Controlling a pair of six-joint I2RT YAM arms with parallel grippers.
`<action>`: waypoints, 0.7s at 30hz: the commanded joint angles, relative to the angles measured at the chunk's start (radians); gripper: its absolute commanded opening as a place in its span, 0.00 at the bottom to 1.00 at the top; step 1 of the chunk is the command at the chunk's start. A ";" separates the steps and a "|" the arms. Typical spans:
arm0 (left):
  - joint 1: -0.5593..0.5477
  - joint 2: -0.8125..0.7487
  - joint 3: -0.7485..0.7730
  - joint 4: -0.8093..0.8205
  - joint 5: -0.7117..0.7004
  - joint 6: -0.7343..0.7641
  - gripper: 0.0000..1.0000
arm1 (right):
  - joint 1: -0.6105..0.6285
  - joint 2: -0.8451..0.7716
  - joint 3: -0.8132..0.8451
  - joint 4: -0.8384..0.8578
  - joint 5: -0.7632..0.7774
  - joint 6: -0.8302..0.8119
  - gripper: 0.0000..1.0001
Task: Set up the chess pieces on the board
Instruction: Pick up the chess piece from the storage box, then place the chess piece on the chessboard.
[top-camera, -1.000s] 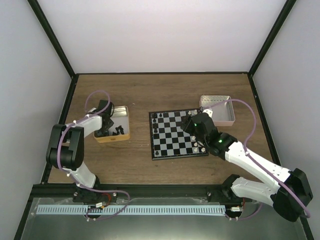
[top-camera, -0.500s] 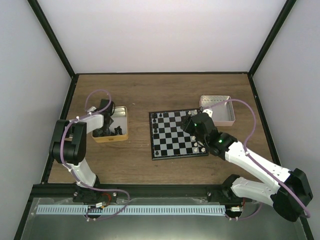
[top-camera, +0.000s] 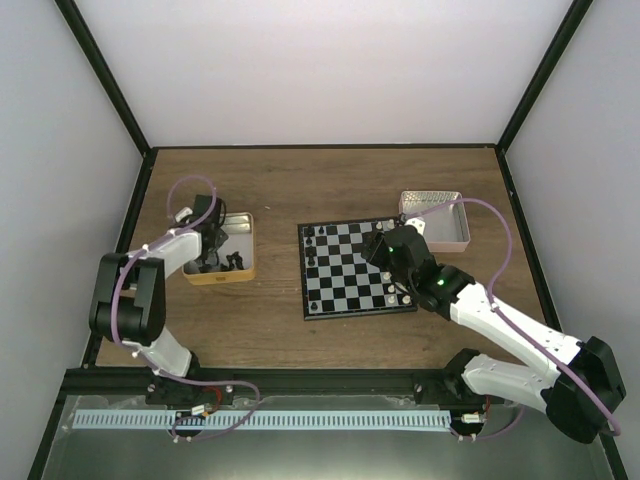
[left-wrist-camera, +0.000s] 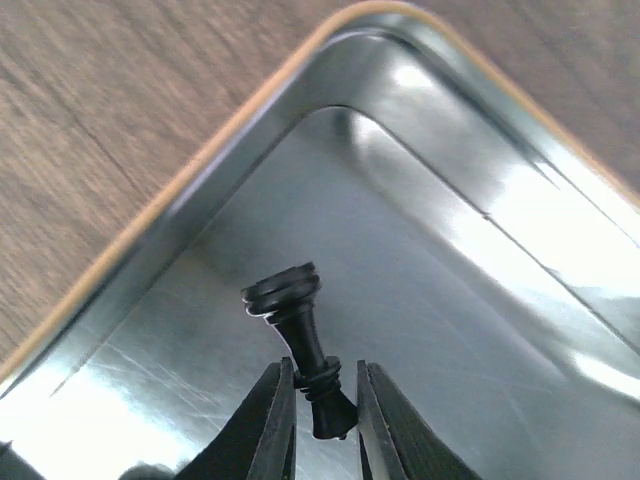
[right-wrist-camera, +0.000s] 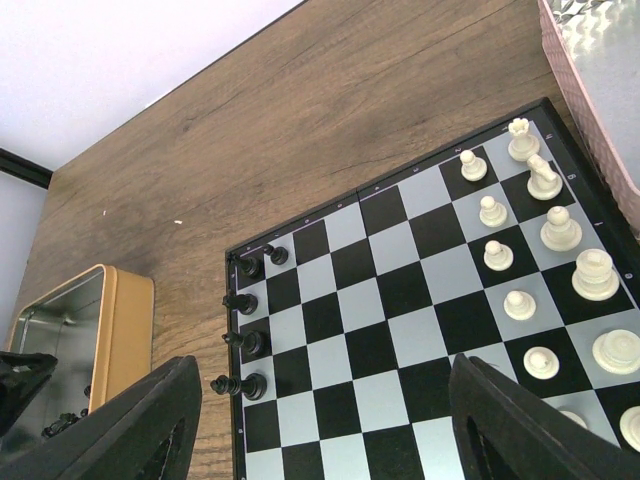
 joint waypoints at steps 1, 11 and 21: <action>0.006 -0.067 -0.010 -0.003 0.145 0.036 0.12 | -0.007 -0.012 0.005 0.010 -0.001 0.000 0.69; -0.026 -0.219 0.002 -0.067 0.639 0.252 0.14 | -0.009 0.009 0.001 0.119 -0.160 -0.067 0.70; -0.233 -0.339 0.022 -0.019 0.804 0.366 0.15 | -0.120 0.164 0.096 0.246 -0.662 -0.095 0.71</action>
